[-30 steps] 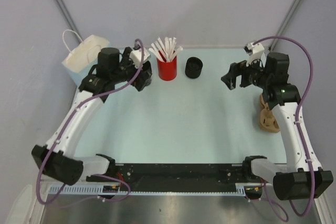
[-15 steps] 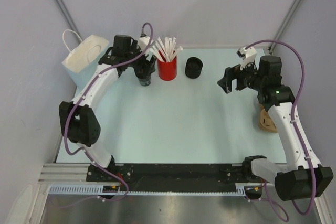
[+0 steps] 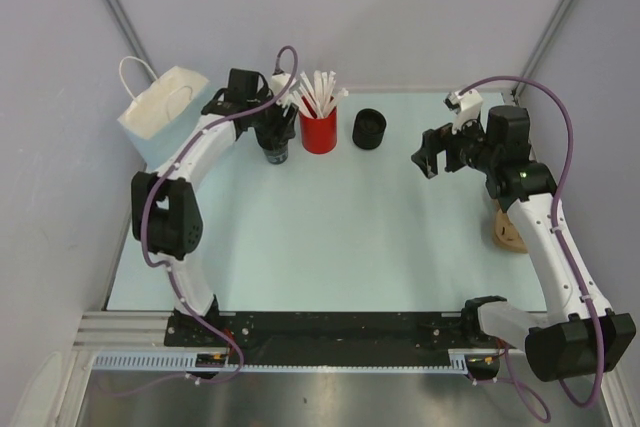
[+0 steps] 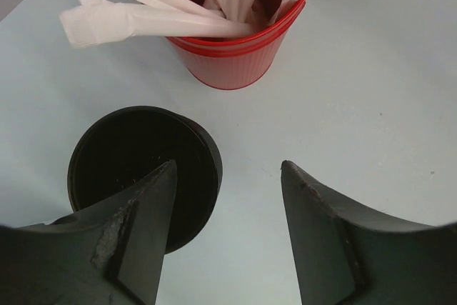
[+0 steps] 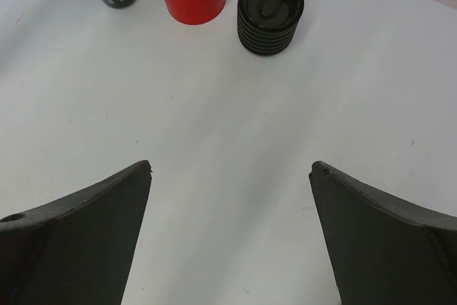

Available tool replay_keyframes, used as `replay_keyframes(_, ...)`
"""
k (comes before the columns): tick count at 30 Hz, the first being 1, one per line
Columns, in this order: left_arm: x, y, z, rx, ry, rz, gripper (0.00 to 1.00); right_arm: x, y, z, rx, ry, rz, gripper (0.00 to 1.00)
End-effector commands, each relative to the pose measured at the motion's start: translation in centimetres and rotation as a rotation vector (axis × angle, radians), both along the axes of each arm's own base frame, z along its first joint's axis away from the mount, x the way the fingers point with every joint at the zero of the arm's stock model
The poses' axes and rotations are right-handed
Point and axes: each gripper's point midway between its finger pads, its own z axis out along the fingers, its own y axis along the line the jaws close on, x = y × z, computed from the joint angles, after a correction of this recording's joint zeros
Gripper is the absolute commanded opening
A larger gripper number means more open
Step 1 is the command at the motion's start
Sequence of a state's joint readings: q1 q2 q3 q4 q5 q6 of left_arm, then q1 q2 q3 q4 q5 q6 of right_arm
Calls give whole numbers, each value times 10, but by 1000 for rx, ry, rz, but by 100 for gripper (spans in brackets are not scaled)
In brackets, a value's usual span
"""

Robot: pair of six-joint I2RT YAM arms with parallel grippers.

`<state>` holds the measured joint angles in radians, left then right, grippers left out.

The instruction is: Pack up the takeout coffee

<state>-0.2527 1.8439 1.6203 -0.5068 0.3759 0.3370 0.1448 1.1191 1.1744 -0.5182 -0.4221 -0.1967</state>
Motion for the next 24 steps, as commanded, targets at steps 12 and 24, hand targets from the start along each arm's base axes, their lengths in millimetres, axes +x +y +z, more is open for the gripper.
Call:
replay_keyframes(12, 17, -1, 6, 3, -19, 30, 50, 6, 2, 4, -26, -48, 2, 100)
replay_keyframes(24, 25, 4, -6, 32, 5, 51, 40, 6, 3, 3, -31, -49, 8, 100)
